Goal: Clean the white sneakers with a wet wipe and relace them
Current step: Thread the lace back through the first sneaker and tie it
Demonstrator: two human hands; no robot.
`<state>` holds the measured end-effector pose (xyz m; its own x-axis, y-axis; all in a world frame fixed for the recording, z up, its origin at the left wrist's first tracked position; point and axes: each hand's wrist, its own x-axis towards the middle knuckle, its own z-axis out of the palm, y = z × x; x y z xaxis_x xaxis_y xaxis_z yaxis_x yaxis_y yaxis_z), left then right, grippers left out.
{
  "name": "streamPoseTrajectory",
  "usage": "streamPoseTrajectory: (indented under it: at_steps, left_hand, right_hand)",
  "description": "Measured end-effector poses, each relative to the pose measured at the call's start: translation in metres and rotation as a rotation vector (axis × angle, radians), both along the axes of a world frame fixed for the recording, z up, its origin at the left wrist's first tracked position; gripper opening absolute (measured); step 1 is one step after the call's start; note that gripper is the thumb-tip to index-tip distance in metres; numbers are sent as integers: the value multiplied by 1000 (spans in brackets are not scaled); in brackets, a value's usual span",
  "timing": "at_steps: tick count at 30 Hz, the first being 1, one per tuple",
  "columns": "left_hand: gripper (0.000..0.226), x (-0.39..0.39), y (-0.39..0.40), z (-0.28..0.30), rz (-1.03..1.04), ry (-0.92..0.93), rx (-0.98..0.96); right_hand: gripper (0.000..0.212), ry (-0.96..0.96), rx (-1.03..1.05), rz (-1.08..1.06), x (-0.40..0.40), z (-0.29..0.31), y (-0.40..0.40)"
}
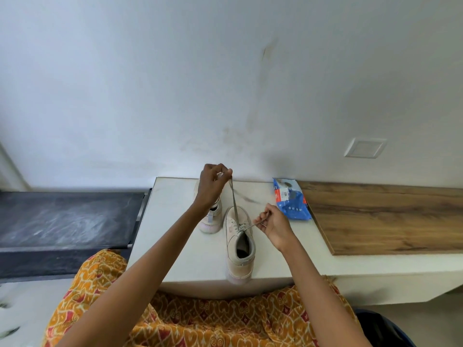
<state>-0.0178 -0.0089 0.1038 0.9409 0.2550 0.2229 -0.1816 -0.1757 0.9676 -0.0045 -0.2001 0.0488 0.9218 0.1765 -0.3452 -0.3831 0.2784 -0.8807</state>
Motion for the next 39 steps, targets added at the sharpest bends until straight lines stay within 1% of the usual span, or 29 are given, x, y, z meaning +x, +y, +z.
streamPoseTrajectory:
  at_steps: [1, 2, 5, 7, 10, 13, 14, 17, 18, 20, 22, 23, 24, 25, 27, 28, 30, 32, 35, 38, 39]
  left_hand:
    - [20, 0, 0, 1, -6, -6, 27]
    - [20, 0, 0, 3, -34, -6, 42]
    - [22, 4, -7, 10, -159, -33, 67]
    - [24, 9, -12, 12, -262, -38, 69]
    - [25, 16, -19, 12, -336, 18, 7]
    - [26, 16, -24, 11, -365, 106, -65]
    - [32, 14, -23, 9, -409, 157, -57]
    - [65, 9, -17, -5, -631, 353, 4]
    - [70, 8, -15, -10, -648, 401, -12]
    - [61, 10, -12, -16, -540, 483, -110]
    - [42, 12, -10, -18, -442, 494, -177]
    - [29, 13, -8, -19, -437, 491, -188]
    - [20, 14, -5, -22, -467, 487, -191]
    - [24, 15, -3, -25, -507, 486, -194]
    - [42, 17, 2, -30, -597, 498, -228]
    - [44, 17, 4, -30, -645, 495, -244]
    - [37, 14, 4, -29, -739, 473, -238]
    - [24, 10, 2, -28, -741, 431, -135]
    - [18, 12, 3, -31, -539, 335, 8]
    - [17, 13, 10, -37, -395, 312, 30]
    - [19, 13, 12, -41, -381, 332, -15]
  right_hand:
    - [31, 36, 26, -5, 0, -1, 0]
    - [30, 24, -21, 31, 0, 1, 2]
    - [22, -145, -298, 210, -1, 19, 14]
    - [21, -235, -439, 320, 2, 33, 24]
    - [24, -317, -471, 484, 3, 55, 29]
    - [21, -397, -532, 620, 2, 66, 25]
    - [22, -417, -559, 618, 2, 66, 24]
    - [25, -477, -574, 531, 4, 64, 16]
    - [25, -494, -580, 530, 4, 64, 13]
    - [24, -508, -639, 596, 4, 63, 7]
    - [23, -556, -797, 685, 6, 62, 2]
    - [20, -612, -892, 693, 8, 60, 1]
    - [16, -678, -979, 656, 10, 58, 0]
    - [13, -746, -1055, 578, 11, 55, 0]
    - [16, -911, -1205, 381, 12, 49, 0]
    - [18, -986, -1245, 314, 11, 46, 1]
    - [14, -1054, -1207, 251, 10, 39, 2]
    - [10, -1008, -1056, 260, 10, 35, 3]
    - [15, -860, -839, 335, 15, 35, 0]
    - [19, -721, -731, 306, 15, 36, -8]
    - [22, -692, -739, 299, 15, 35, -12]
